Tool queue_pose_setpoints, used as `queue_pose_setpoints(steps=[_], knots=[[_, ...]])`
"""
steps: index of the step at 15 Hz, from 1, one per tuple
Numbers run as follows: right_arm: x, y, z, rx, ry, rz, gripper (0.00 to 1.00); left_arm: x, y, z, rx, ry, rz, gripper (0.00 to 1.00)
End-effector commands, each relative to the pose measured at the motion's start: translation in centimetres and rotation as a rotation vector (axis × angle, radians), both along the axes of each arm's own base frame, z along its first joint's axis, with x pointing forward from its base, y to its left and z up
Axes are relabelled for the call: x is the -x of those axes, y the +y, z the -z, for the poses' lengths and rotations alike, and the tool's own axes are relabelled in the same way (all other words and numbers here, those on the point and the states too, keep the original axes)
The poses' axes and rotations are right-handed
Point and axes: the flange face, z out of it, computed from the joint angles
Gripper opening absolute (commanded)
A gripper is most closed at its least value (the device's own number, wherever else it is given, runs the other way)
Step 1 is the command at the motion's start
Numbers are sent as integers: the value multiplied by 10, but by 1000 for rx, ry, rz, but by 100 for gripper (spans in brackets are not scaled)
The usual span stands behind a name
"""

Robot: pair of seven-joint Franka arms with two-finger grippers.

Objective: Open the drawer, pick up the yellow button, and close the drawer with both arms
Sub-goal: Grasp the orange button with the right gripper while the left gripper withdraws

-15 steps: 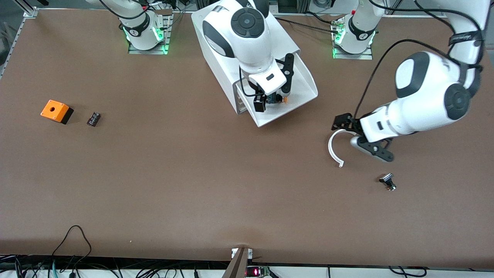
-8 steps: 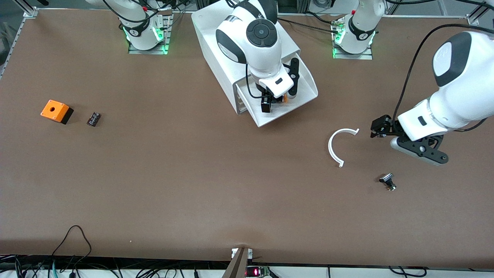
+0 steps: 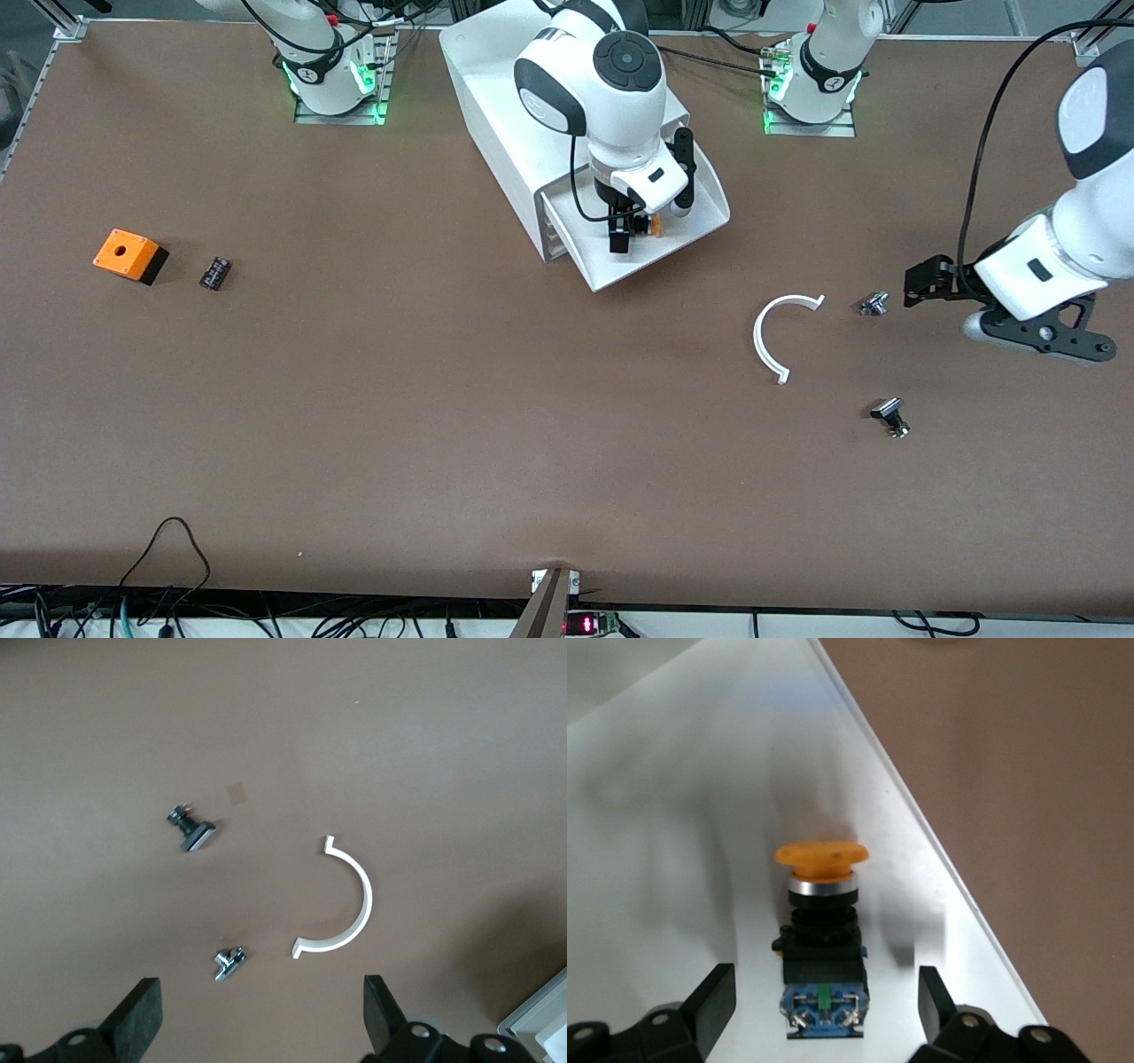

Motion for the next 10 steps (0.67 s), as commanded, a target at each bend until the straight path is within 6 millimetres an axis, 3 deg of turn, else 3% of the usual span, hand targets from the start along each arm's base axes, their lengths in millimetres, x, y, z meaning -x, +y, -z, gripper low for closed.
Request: queue_pose_setpoints(steps=[1, 5, 8, 10], knots=[[1, 6, -2, 10, -17, -26, 79, 24, 14, -28, -44, 12, -42, 100], [-1, 5, -3, 7, -21, -27, 65, 54, 26, -45, -70, -13, -76, 100], [1, 5, -4, 11, -19, -26, 56, 68, 45, -38, -27, -35, -137, 100], [0, 4, -7, 11, -24, -26, 47, 73, 47, -36, -21, -32, -159, 100]])
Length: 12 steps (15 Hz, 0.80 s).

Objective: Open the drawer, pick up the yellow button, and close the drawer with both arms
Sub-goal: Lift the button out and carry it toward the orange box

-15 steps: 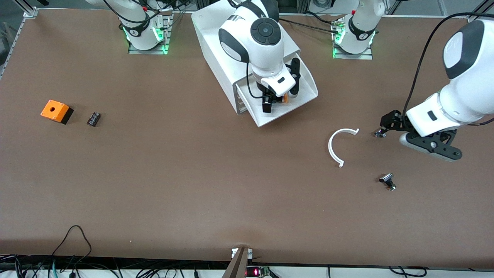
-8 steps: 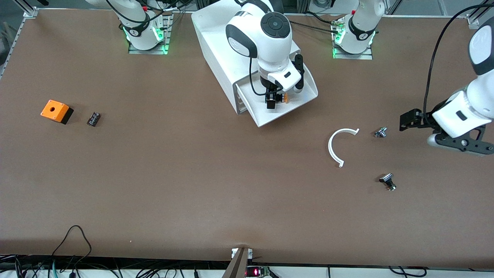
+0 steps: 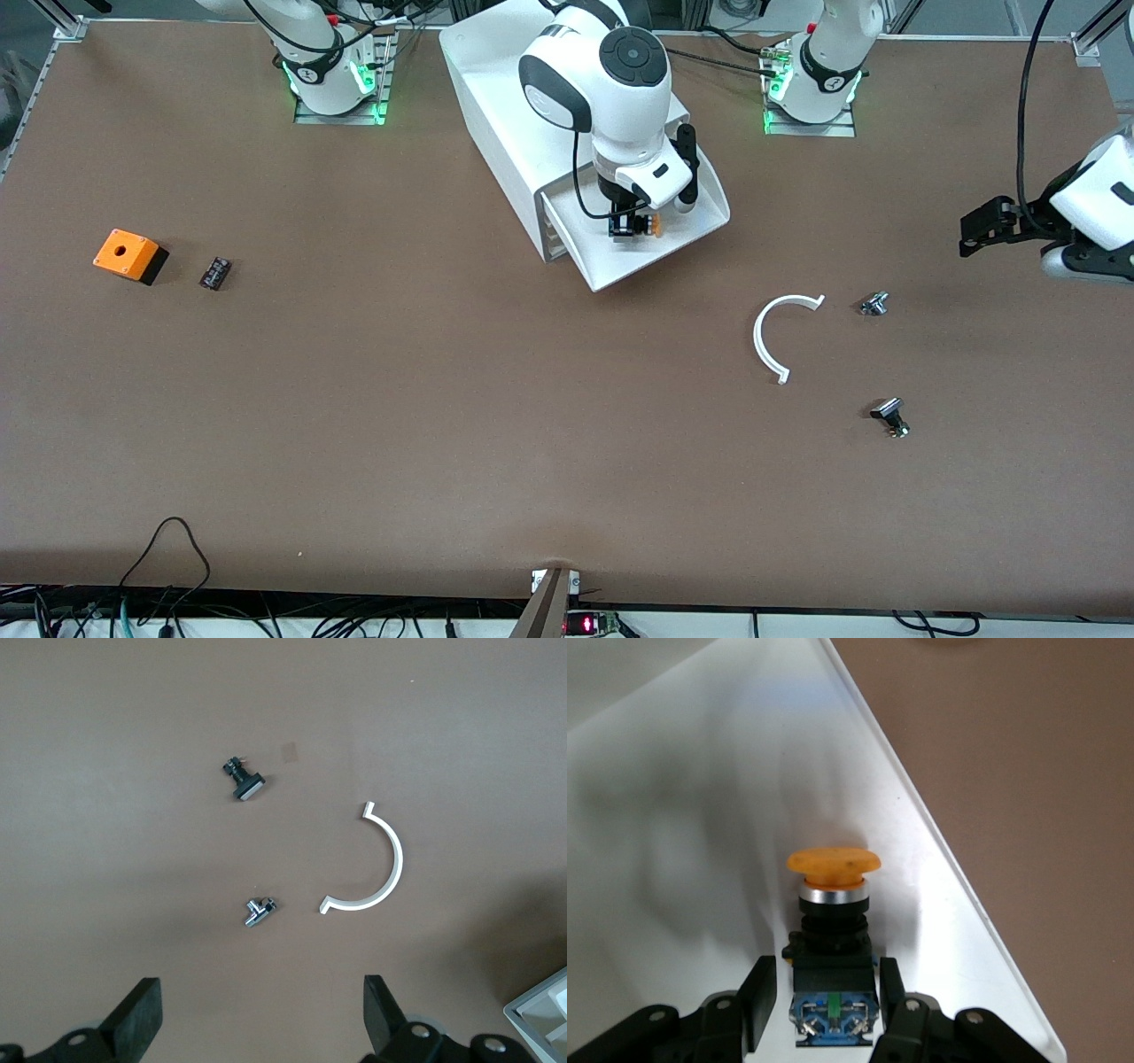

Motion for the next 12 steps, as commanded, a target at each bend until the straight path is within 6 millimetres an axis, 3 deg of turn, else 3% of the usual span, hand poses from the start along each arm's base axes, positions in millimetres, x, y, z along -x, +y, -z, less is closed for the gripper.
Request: queue_pose_setpoints(steps=[1, 7, 10, 12], knots=[[-6, -2, -8, 17, -21, -10, 42, 16, 4, 6, 15, -10, -79, 100], [-10, -13, -18, 48, -19, 11, 32, 17, 3, 5, 11, -8, -139, 100], [-10, -22, -73, -2, -72, 43, 31, 16, 3, 7, 12, -3, -142, 100], [-22, -46, -116, -39, -115, 115, 31, 14, 4, 9, 14, -6, -141, 100]])
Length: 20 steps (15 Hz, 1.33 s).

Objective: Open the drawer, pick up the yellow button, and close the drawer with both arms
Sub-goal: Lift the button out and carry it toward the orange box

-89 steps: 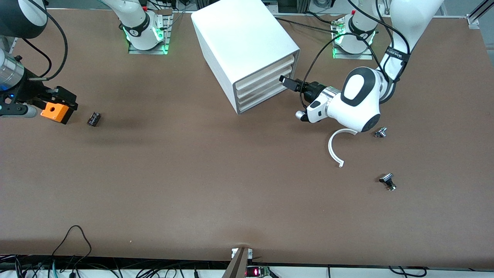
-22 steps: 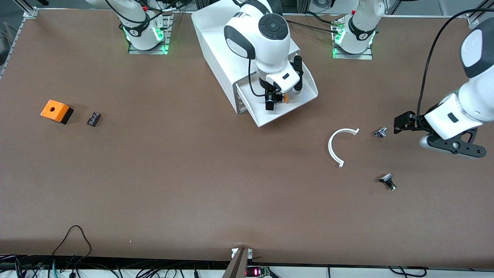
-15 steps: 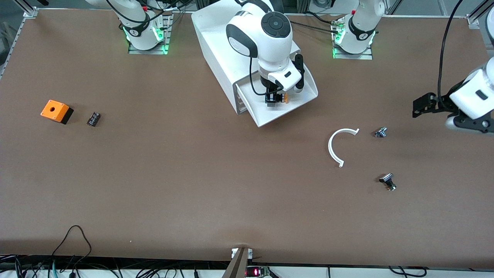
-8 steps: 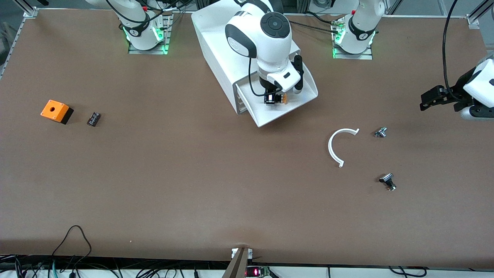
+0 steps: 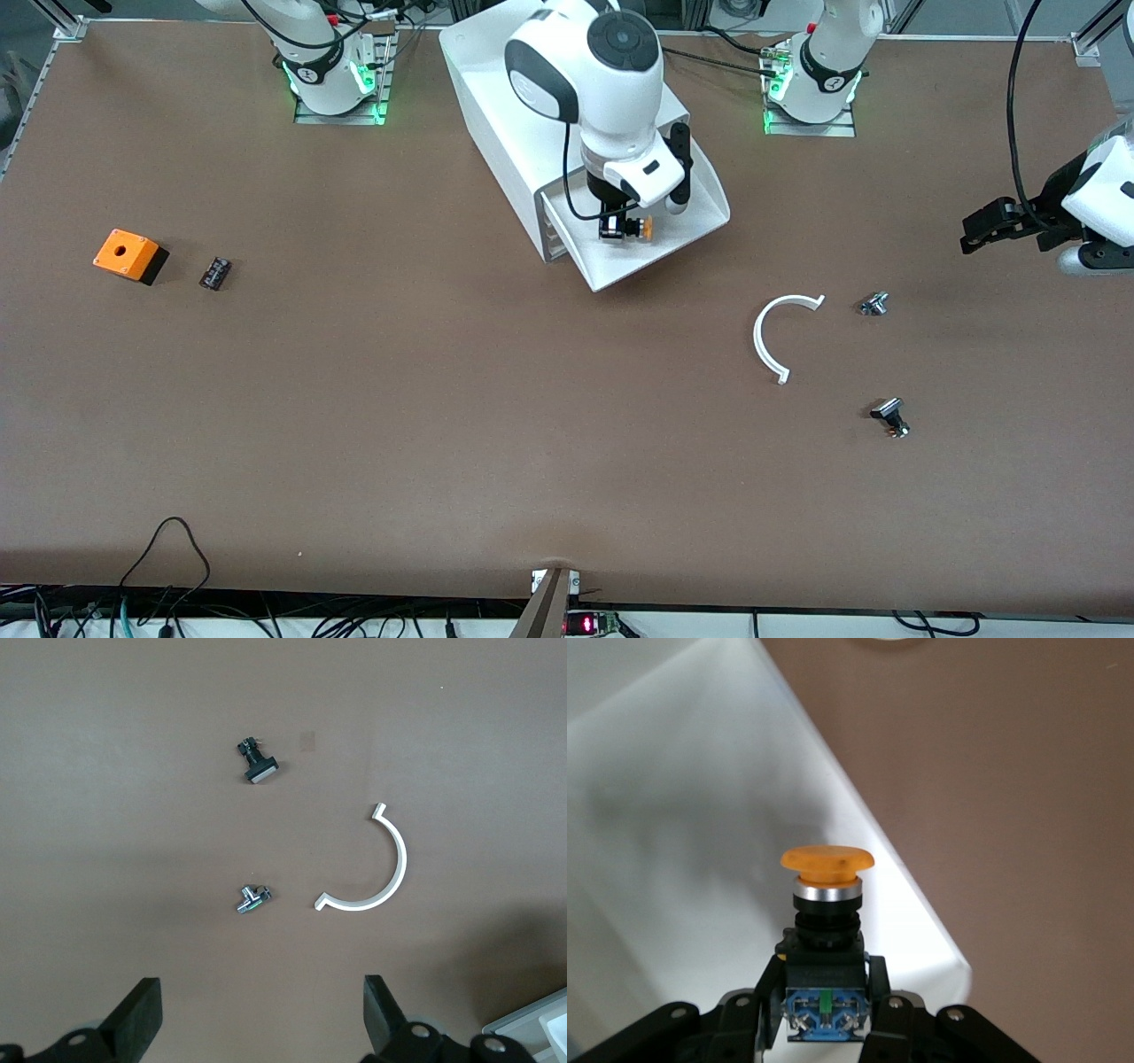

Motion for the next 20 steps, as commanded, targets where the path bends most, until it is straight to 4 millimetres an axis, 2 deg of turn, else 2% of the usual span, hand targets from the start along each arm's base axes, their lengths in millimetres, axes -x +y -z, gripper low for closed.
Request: queue_pose_setpoints(steps=[1, 3, 5, 7, 8, 9, 10, 11, 12, 14, 15, 16, 17, 18, 20], knots=[[-13, -38, -68, -33, -61, 84, 31, 4, -1, -1, 7, -16, -2, 100], [-38, -72, -85, -40, -82, 153, 31, 3, -1, -1, 7, -17, 1, 100], [-69, -119, -83, -33, -70, 248, 31, 1, -11, 1, 9, -14, 20, 100], [-83, -160, -71, -54, -47, 349, 31, -3, -20, 5, 7, -7, 38, 100], [-95, -187, -67, -63, -43, 431, 31, -8, -23, 19, 12, 19, 47, 100], [-104, -215, -56, -56, -26, 514, 31, -16, -24, 43, 18, 64, 50, 100], [-114, -235, -50, -65, -26, 582, 31, -20, -29, 57, 22, 90, 61, 100], [-117, -251, -44, -61, -12, 658, 31, -22, -31, 61, 31, 97, 62, 100], [-122, -277, -33, -49, 9, 759, 31, -25, -36, 70, 38, 113, 66, 100], [-131, -321, -3, -9, 55, 944, 31, -34, -60, 85, 77, 125, 69, 100], [-134, -344, 20, 15, 80, 1040, 31, -39, -73, 99, 105, 136, 53, 100], [-137, -366, 39, 27, 94, 1138, 31, -44, -84, 105, 107, 110, 22, 100], [-138, -391, 60, 44, 109, 1215, 31, -45, -101, 108, 97, 92, -13, 100], [-138, -420, 77, 69, 136, 1279, 31, -44, -127, 117, 91, 98, -44, 100], [-129, -454, 107, 118, 182, 1334, 31, -43, -165, 133, 85, 94, -119, 100]])
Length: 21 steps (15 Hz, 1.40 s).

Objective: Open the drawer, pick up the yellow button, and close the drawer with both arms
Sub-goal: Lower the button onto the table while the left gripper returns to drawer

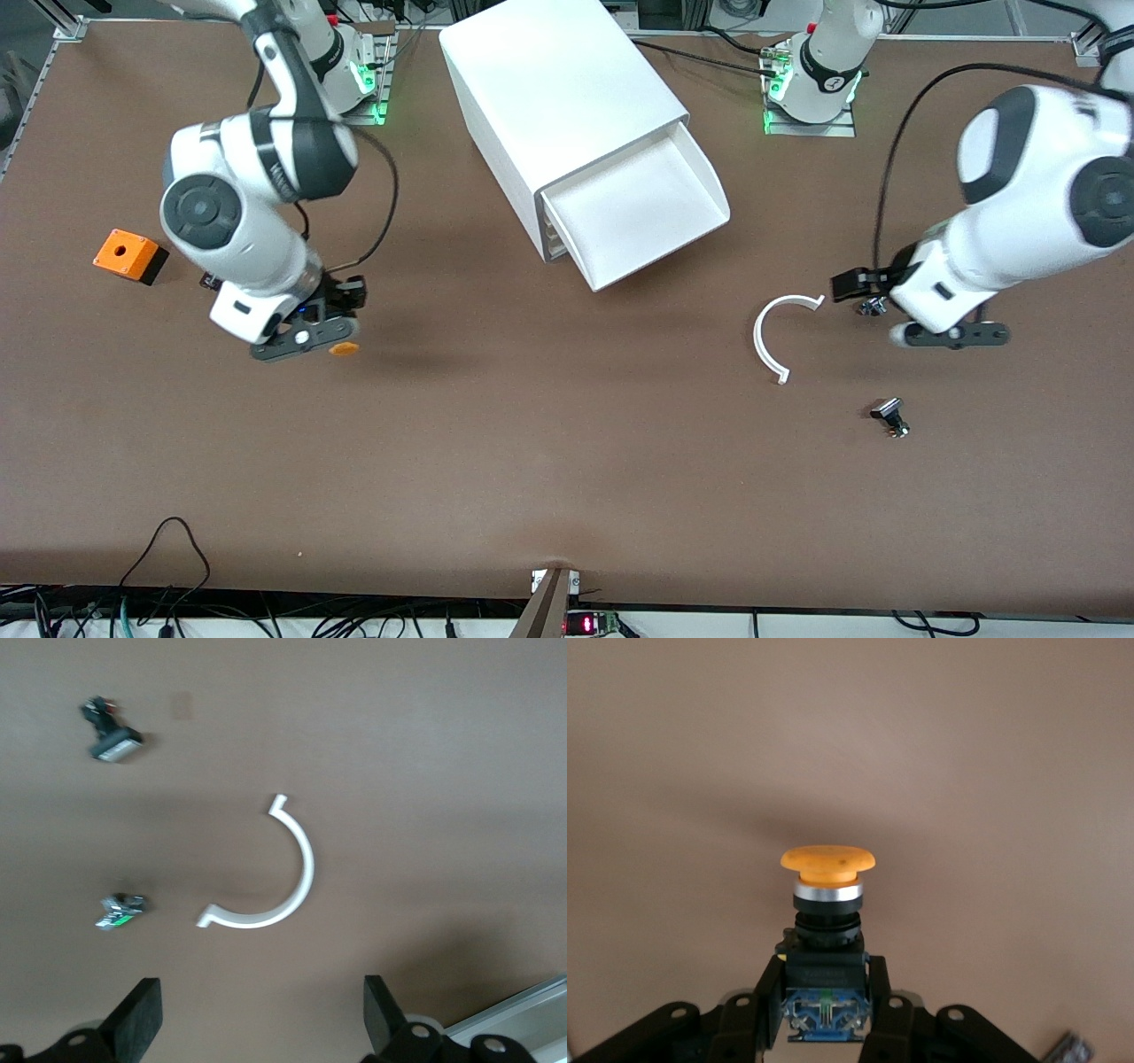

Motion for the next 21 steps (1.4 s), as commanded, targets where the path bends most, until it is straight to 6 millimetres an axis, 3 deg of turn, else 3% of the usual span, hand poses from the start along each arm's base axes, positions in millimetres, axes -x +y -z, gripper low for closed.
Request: queue_pose_setpoints(steps=[1, 4, 6, 10, 15, 19, 21], knots=[[22, -44, 29, -3, 56, 109, 31, 2, -54, 19, -5, -6, -86, 100], [33, -97, 63, 8, 61, 162, 32, 12, -90, 46, -6, 0, -166, 100], [42, -119, 90, 13, 37, 184, 32, 22, -105, 65, -2, 1, -164, 100], [67, -165, 129, 28, 49, 231, 32, 31, -119, 84, 7, -13, -196, 100], [74, -172, 150, 21, 47, 193, 34, 76, -169, 106, 32, 64, -127, 100], [71, -183, 170, 40, 23, 153, 35, 97, -177, 113, 93, 153, -176, 100], [70, -184, 168, 39, 22, 144, 49, 112, -188, 112, 99, 195, -161, 100]])
